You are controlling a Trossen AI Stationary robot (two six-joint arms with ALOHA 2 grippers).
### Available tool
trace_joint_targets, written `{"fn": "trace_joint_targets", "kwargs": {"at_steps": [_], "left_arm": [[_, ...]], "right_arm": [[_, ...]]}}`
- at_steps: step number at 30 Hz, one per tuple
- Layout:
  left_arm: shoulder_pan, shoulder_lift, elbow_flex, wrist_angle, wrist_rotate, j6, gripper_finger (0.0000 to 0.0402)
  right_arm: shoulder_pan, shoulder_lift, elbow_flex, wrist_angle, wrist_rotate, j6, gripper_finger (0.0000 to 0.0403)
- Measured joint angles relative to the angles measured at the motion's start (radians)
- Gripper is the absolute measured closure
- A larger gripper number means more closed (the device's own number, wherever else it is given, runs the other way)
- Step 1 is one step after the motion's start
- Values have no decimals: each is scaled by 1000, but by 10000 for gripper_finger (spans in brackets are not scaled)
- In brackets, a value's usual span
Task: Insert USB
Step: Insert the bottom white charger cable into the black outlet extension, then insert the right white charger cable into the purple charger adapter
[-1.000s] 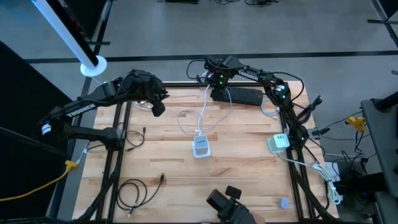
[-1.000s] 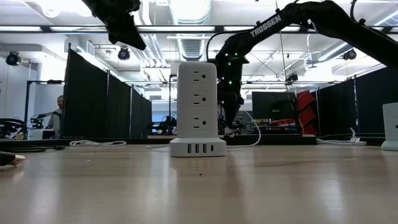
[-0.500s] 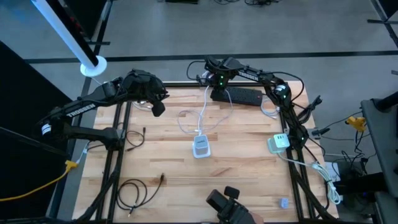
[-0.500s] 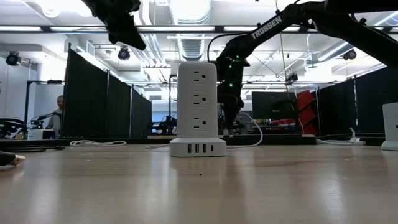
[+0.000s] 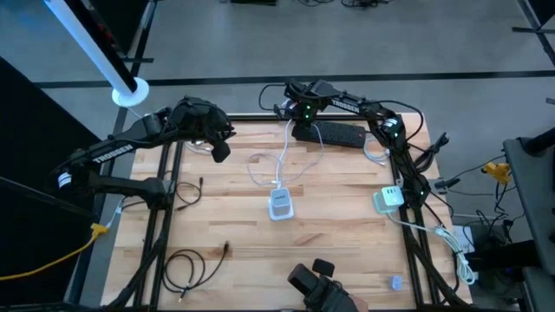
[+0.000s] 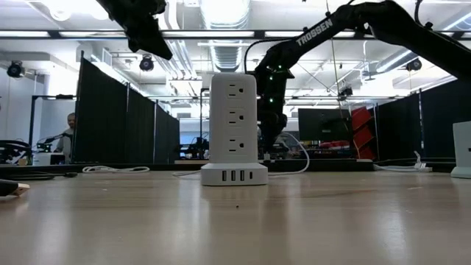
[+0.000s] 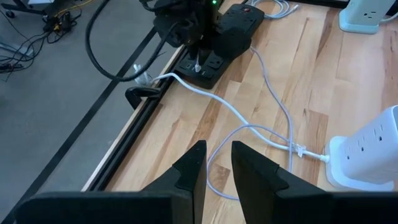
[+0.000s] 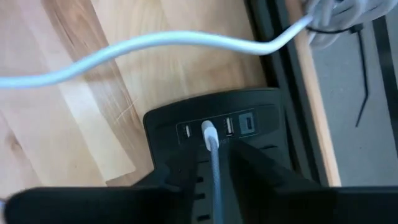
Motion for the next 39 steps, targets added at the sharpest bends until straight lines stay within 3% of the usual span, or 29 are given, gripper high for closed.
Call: {"fn": "trace_joint_targets", "kwargs": {"at_steps": [6,12,20,30,34,39], "left_arm": [[0,0,0,10,1,24,338],[0,0,0,48,28,39,338],[-2,0,0,125,177,45,338],[-122,-16,0,221,205,-48,338],[-228,-30,0,301,181,-121,338],[-372,-25,0,344,37,-216,338]], "right_arm": [[2,-68,27,-5,-48,-31,213],[4,-163,27,-20,-106,-61,180],[32,-255,27,-57,-189,20,196],[151,-310,27,-248,-203,71,215],[207,-340,27,-317,-203,72,224],[287,-388,26,-424,-203,111,241]]}}
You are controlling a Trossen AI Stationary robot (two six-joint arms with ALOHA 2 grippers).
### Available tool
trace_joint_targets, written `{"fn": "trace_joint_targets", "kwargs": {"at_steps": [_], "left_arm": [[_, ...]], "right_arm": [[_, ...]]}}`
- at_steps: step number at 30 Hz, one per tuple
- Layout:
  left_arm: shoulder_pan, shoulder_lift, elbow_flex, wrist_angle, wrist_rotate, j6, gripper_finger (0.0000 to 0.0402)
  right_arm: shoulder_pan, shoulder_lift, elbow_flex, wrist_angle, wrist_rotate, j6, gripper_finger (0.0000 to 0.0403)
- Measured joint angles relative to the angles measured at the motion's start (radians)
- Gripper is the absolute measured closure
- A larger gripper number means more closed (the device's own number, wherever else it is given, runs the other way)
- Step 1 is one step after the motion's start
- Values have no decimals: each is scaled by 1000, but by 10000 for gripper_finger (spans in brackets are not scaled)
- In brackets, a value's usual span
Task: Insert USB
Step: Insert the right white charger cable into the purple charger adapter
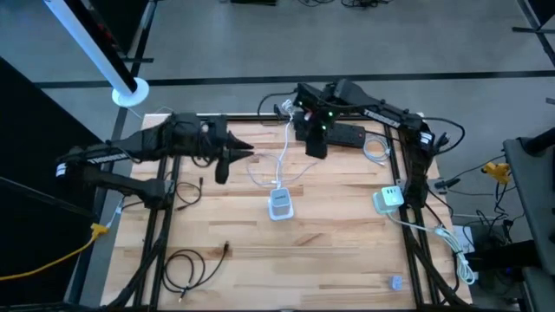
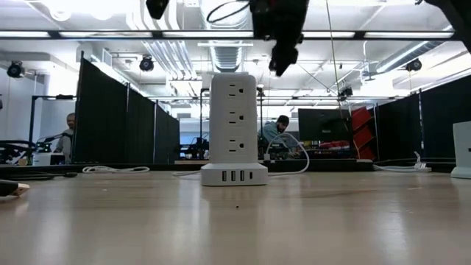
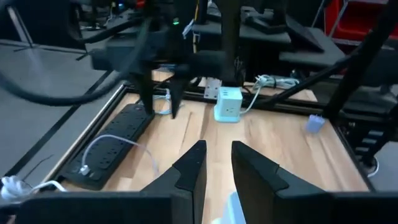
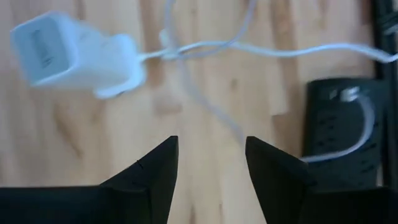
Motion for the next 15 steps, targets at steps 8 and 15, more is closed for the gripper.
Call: {"fn": "trace_joint_targets", "kwargs": {"at_steps": [8,15], "left_arm": [[-255,21,0,216,-126,-129,338],[-516,23,0,265,-415,-194,338]], "right_arm": [[202,-131,-122,13,5,213,271],[449,-249,-315,243,11,395,298]]}}
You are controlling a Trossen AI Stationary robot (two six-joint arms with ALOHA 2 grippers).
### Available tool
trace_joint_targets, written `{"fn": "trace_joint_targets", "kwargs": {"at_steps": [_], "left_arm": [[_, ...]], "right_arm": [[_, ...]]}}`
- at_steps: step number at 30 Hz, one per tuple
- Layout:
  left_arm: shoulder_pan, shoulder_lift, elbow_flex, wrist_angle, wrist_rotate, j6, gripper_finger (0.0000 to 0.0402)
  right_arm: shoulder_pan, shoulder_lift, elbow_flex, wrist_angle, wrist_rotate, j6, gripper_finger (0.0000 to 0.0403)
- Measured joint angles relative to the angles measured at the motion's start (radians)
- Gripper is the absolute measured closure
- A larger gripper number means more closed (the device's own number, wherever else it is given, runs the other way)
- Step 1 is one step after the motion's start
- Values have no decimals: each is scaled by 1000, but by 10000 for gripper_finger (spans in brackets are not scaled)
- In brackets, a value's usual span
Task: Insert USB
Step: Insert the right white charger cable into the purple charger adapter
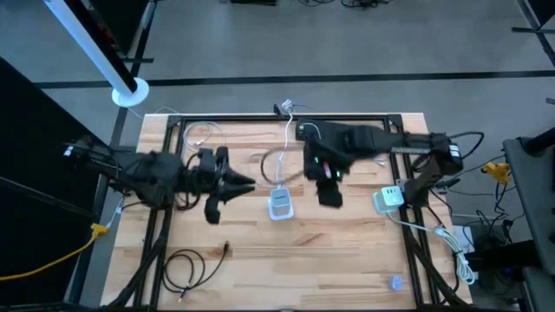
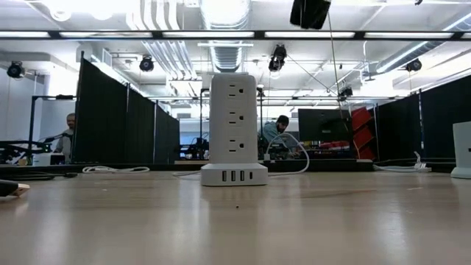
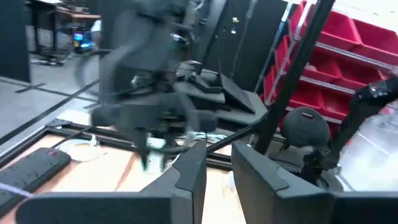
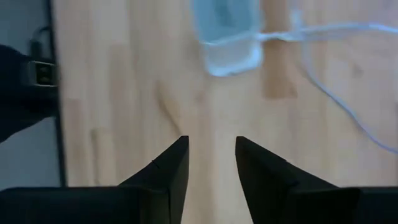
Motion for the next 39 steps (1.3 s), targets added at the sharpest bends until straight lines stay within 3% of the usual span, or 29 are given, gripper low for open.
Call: {"fn": "trace_joint_targets", "kwargs": {"at_steps": [4,9,13,21,28,35,39], "left_arm": [[-101,0,0,1,-113,-41,338],[-113,-4,0,6,-125,-46,338],[-113,-5,0,4,-123,-2,338],[-121,-68,0,-184,49,-52,338],[-129,-109,0,-397,93,-76,338],[-129,-120,0,-414,87,-73,338],[-125,-115,0,-383,50,-59,338]], "right_arm": [[135,-37,-58,84,17,180,313],[282,-38,-84,81,149,381,330],[353,-38,-102,82,166,554,346],[391,-21,-108,81,201,804,365],[412,16,-112,8,214,877,370],[456,59,-123,-268,210,826,346],[472,59,-142,-300,209,737,325]]}}
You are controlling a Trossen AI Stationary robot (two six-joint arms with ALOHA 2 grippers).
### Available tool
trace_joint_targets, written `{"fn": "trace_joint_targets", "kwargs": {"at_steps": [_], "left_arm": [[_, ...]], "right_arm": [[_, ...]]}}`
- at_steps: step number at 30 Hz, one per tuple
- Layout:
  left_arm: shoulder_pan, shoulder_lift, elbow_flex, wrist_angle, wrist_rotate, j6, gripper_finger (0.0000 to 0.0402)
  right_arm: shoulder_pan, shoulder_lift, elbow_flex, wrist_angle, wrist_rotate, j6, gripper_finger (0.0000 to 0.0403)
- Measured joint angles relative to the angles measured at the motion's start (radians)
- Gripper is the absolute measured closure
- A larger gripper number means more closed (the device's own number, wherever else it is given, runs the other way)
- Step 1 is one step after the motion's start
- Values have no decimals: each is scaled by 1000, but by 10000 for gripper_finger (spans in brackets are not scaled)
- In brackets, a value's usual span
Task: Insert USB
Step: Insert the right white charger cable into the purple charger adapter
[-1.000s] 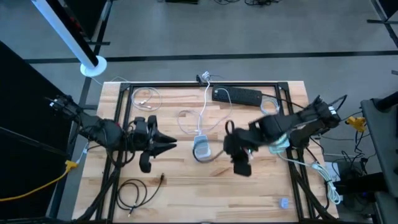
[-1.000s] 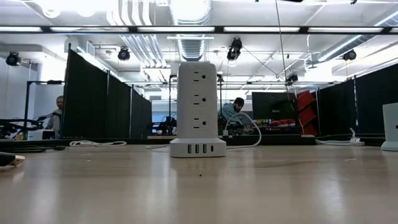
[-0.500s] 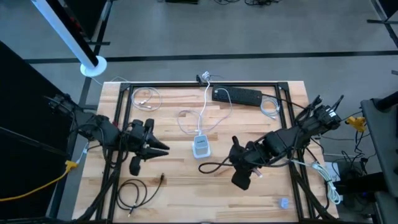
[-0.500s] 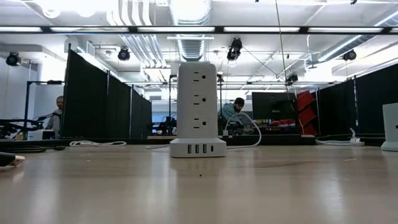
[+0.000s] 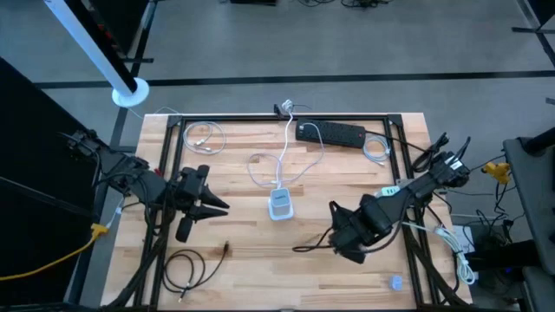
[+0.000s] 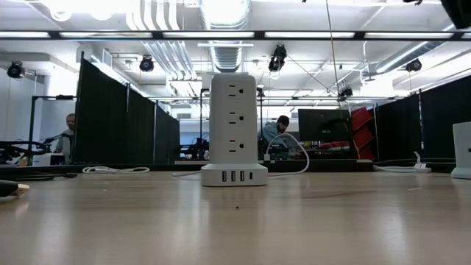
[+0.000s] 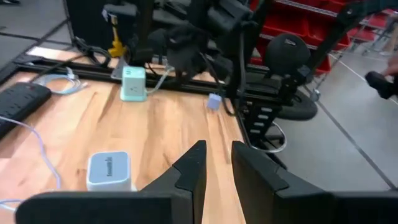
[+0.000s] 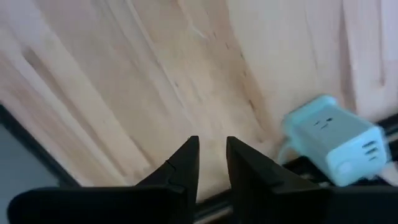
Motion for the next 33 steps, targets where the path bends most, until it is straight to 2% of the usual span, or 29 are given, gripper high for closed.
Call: {"fn": "trace_joint_targets", "kwargs": {"at_steps": [2,5,10,15,20,24,27,31,33], "left_arm": [[0,1,0,18,-3,1,338],[0,1,0,46,-10,1,338],[0,7,0,80,-11,2,338],[0,17,0,80,-11,12,338],[1,31,0,82,-18,12,338],[2,39,0,92,-18,12,338],[3,44,0,100,-18,9,338],[3,49,0,104,-19,7,338],[4,50,0,104,-19,7,338]], "right_arm": [[16,0,-12,4,-39,-12,311],[38,0,-72,14,-153,38,279],[63,1,-215,160,-321,114,200],[69,1,-317,357,-407,187,117],[137,1,-372,392,-431,128,55],[183,1,-443,416,-477,148,38],[190,1,-499,517,-550,218,37],[193,1,-535,673,-582,306,36],[199,1,-545,687,-583,347,36]]}}
